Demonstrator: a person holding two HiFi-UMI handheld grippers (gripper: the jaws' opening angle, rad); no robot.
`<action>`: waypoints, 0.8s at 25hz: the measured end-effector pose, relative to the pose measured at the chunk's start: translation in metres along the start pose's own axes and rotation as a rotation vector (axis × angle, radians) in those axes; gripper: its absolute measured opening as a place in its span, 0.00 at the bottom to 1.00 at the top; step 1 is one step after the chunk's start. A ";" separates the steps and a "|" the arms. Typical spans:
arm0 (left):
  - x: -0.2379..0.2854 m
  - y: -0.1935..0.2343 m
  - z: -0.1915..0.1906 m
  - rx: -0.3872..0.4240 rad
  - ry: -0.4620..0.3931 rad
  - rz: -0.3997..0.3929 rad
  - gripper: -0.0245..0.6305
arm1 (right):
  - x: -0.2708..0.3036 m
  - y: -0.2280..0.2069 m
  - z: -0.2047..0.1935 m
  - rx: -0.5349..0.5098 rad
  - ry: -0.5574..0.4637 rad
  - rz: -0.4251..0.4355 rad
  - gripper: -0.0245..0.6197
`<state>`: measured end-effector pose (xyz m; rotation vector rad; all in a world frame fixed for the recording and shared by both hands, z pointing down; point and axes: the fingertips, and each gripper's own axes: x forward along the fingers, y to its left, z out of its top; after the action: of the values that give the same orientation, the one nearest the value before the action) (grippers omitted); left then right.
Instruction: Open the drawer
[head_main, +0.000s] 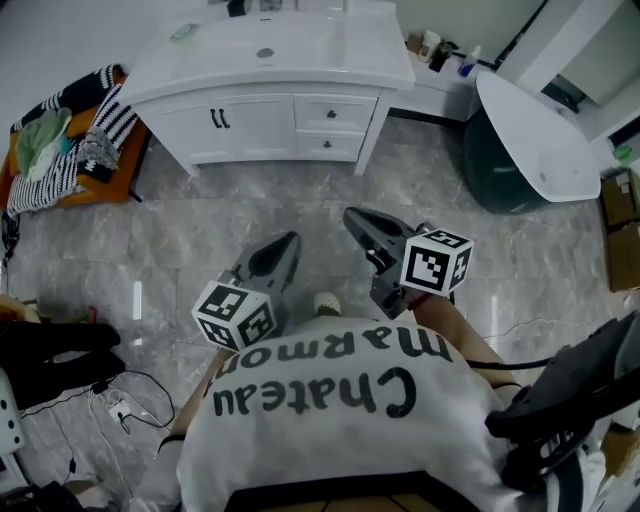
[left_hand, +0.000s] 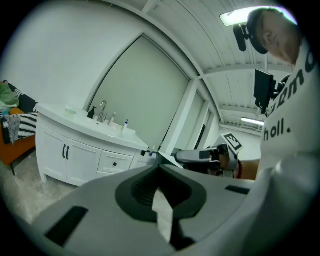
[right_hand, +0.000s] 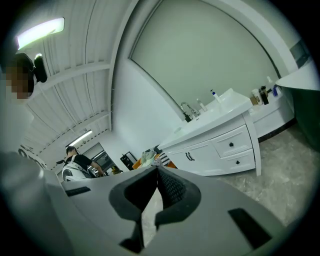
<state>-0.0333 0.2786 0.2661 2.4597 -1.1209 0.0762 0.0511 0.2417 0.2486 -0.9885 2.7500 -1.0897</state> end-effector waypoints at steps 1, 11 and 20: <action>0.009 0.005 0.004 0.000 -0.005 0.005 0.05 | 0.004 -0.008 0.009 0.004 -0.003 0.002 0.05; 0.069 0.039 0.028 0.012 -0.021 0.002 0.05 | 0.054 -0.056 0.048 -0.006 0.042 0.064 0.05; 0.099 0.062 0.060 0.018 -0.064 0.036 0.05 | 0.075 -0.078 0.082 -0.004 0.015 0.091 0.05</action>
<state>-0.0200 0.1482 0.2566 2.4738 -1.1963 0.0188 0.0540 0.1062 0.2506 -0.8496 2.7796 -1.0827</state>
